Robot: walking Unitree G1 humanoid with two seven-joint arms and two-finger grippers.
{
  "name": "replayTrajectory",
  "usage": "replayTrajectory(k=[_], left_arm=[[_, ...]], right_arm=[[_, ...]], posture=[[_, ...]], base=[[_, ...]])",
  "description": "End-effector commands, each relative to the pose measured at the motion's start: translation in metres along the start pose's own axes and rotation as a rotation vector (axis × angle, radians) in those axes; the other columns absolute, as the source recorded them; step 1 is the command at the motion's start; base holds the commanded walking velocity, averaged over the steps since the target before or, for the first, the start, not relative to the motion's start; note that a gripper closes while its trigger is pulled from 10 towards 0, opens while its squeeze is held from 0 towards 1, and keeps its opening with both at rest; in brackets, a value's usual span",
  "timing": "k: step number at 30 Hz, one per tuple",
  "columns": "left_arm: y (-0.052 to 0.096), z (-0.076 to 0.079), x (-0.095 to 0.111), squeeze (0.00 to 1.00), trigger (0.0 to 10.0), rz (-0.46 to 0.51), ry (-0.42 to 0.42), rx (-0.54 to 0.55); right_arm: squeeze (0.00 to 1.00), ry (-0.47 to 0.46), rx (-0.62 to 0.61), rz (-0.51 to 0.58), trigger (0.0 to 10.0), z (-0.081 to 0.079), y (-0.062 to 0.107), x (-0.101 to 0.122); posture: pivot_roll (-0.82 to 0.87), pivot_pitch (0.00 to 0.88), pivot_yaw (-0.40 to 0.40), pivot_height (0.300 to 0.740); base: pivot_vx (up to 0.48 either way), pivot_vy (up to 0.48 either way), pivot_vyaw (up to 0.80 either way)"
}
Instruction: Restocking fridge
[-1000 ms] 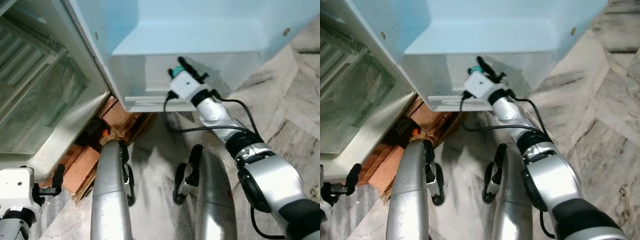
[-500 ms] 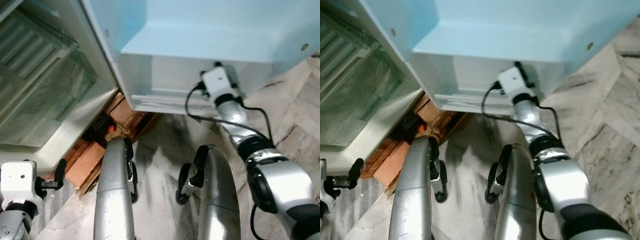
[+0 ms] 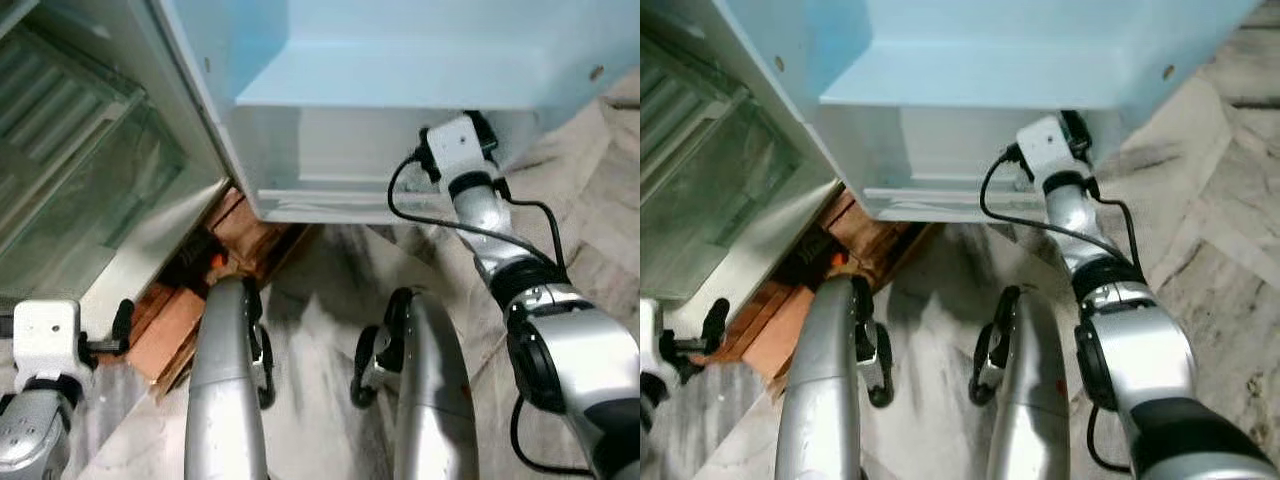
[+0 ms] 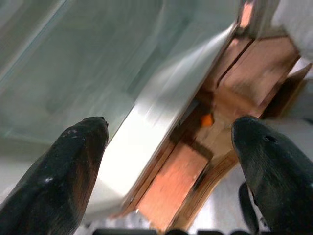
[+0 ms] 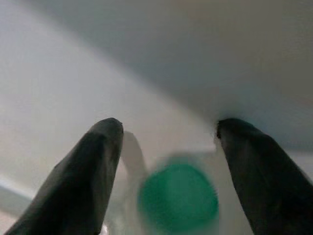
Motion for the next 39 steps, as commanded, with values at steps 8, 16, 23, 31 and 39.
replayTrajectory(k=[8,16,23,31,39], left_arm=[[-0.012,0.000,-0.010,0.00,10.0,-0.017,0.011,0.025],[-0.033,0.012,0.008,0.00,10.0,0.050,0.022,-0.006],[-0.043,0.025,0.022,0.00,10.0,0.106,0.037,-0.030],[-0.047,0.050,0.025,0.00,10.0,0.149,0.068,-0.066],[-0.047,0.059,0.009,0.00,10.0,0.140,0.067,-0.083]], right_arm=[[1.00,-0.141,0.085,0.026,10.0,0.002,-0.010,0.017],[1.00,-0.116,0.164,0.141,10.0,-0.010,-0.004,0.032],[1.00,-0.217,0.220,0.155,10.0,-0.030,0.025,0.020],[0.00,-0.385,0.132,0.052,10.0,-0.047,0.092,0.001],[0.00,-0.397,0.100,0.029,10.0,-0.049,0.131,-0.002]], posture=[[0.24,0.313,-0.012,0.552],[0.22,0.276,0.008,0.552],[0.20,0.272,0.004,0.552],[0.12,0.199,-0.023,0.552],[0.09,0.080,-0.016,0.552]], base=[[0.000,0.000,0.00],[0.000,0.000,0.00],[0.000,0.000,0.00],[0.000,0.000,0.00],[0.000,0.000,0.00]])
Point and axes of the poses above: a point about 5 cm out from each wrist's last joint towards the gripper, its own y axis pointing back from the gripper into the wrist, its own x axis along the axis of the wrist's last joint, z = x × y, the point moved 2 cm from there along -y, pointing out of the wrist towards the gripper, and after that the axes turned 6 degrees about y, right-handed, at the moved point
